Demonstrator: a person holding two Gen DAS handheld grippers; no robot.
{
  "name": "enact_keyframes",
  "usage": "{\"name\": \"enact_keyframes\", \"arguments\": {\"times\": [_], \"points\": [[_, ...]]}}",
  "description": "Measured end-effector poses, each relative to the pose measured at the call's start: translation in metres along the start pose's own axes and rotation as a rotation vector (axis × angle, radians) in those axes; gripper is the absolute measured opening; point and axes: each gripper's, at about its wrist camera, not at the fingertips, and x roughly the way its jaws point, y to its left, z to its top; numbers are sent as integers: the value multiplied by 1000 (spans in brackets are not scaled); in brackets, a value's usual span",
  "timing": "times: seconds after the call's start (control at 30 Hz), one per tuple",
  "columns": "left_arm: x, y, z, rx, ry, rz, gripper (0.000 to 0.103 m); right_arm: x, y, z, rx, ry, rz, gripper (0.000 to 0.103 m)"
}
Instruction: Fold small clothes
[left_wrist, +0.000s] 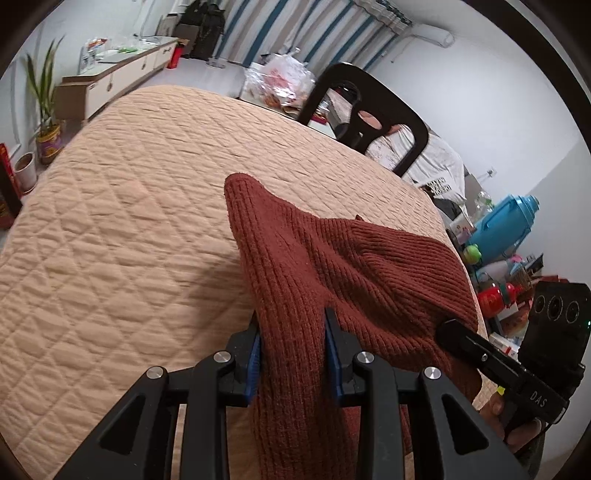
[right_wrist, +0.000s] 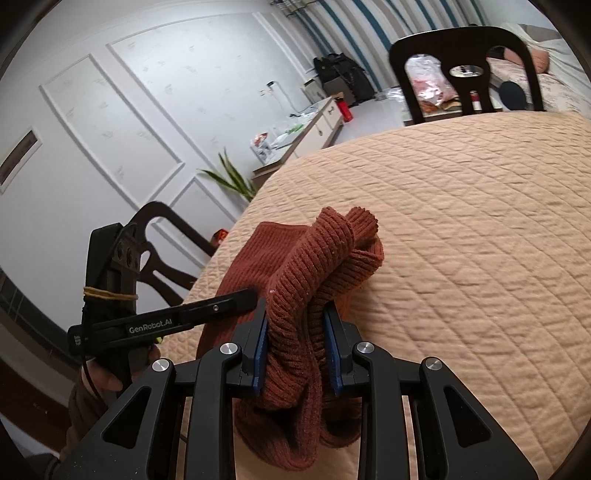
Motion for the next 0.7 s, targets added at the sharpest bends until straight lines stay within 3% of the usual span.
{"name": "enact_keyframes", "arguments": {"times": [0.47,0.7], "points": [[-22,43,0,-52,-31,91,32,49,28,-4,-19,65,108,27],[-19,53,-5,-60,-19,90,32,58,23,-10,-8,83,69,27]]}}
